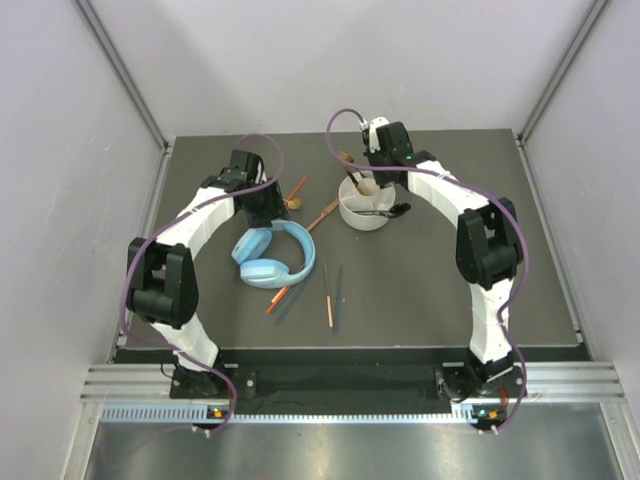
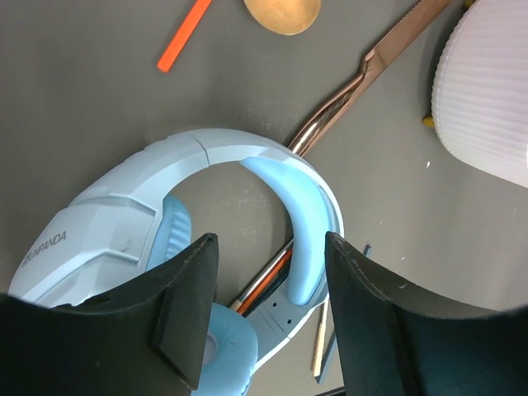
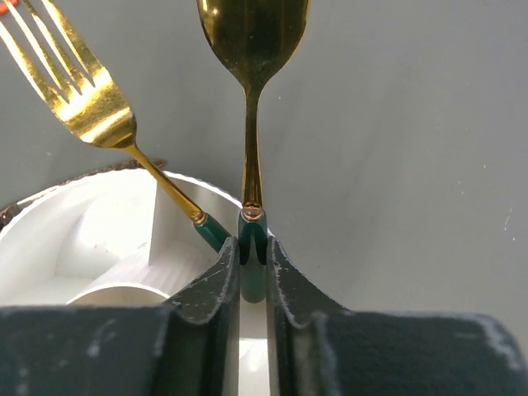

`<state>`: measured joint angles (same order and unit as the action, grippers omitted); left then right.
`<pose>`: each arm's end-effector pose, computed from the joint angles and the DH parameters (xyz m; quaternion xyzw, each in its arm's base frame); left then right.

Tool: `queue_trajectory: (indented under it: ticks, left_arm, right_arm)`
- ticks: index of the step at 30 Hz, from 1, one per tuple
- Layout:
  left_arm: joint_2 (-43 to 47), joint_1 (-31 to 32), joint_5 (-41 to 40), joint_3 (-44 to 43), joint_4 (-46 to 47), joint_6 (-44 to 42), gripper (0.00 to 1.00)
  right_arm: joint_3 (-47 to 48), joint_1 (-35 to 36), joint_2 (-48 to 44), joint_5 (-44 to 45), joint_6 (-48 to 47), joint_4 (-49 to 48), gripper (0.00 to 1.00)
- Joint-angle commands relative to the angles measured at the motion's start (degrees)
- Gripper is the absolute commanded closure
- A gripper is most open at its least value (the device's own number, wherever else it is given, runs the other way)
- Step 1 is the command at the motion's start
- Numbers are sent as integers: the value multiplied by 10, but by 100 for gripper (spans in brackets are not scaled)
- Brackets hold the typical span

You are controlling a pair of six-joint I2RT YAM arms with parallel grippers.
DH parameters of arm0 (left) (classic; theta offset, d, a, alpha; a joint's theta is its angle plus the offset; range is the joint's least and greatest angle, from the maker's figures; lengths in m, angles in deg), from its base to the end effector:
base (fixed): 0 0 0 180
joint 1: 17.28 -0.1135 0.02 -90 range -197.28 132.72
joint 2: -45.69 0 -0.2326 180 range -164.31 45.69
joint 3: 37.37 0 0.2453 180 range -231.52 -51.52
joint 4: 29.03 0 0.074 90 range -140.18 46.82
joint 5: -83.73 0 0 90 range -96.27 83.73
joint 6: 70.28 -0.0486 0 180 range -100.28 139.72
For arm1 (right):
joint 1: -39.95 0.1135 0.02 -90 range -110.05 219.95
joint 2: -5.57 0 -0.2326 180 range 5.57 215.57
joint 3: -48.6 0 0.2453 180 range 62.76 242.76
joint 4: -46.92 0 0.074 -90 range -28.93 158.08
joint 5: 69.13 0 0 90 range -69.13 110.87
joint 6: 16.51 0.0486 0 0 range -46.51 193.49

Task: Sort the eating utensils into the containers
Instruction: Place the fork in the container.

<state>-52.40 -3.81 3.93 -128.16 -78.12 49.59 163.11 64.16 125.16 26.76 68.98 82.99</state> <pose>0.3515 -0.0930 0.2112 -0.1106 0.9474 -0.1854 0.2362 0.4319 0.1887 0.2135 -0.2049 0.8862 0.0246 0.4149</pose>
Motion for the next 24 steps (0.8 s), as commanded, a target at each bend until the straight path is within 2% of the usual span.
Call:
queue_trajectory:
  ticks: [1,7,21,24]
  left_arm:
    - [-7,-3,12,-29,0,-4,41]
    - [-8,-3,13,-28,2,-2,41]
    - [-2,-3,15,-26,4,-6,41]
    - [-8,-3,22,-31,7,-8,41]
  right_arm:
    - [-22,0,-23,-18,-3,16,85]
    - [-32,1,-36,-16,-5,16,75]
    - [-52,1,-71,-5,6,36,74]
    - [-64,1,-98,2,8,29,64]
